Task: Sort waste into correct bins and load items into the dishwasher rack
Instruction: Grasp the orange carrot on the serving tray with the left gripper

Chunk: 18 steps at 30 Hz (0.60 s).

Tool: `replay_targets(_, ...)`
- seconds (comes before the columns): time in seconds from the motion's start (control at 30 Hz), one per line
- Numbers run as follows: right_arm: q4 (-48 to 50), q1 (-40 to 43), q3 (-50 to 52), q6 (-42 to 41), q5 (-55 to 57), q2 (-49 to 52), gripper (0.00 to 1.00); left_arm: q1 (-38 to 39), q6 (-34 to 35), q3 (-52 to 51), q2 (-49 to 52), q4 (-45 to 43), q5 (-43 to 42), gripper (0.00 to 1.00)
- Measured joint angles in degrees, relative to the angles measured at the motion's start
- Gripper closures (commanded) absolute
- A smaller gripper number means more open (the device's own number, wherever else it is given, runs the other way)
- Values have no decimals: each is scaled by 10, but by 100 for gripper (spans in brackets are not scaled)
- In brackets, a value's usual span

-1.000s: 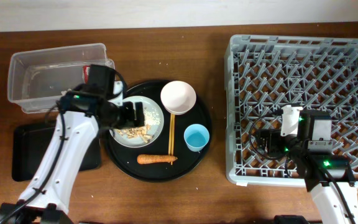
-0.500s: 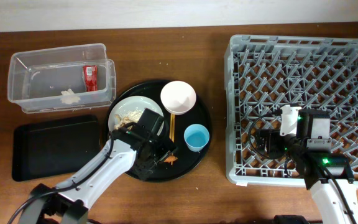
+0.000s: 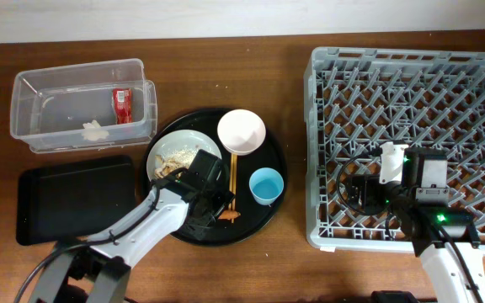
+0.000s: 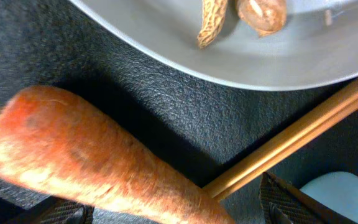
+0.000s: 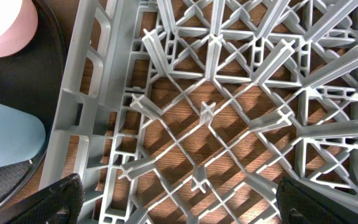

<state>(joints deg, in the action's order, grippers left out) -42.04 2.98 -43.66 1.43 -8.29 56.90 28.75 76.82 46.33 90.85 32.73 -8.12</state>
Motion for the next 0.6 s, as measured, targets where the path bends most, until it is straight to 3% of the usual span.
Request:
replay_targets(0.17, -1, 0, 0, 0, 0, 0, 2, 0, 18, 0, 12, -18, -11, 56)
replay_targets(0.33, -2, 0, 0, 0, 0, 0, 1, 0, 22, 0, 16, -19, -14, 75)
replay_targets(0.6, -2, 0, 0, 0, 0, 0, 2, -2, -3, 0, 18, -13, -23, 93)
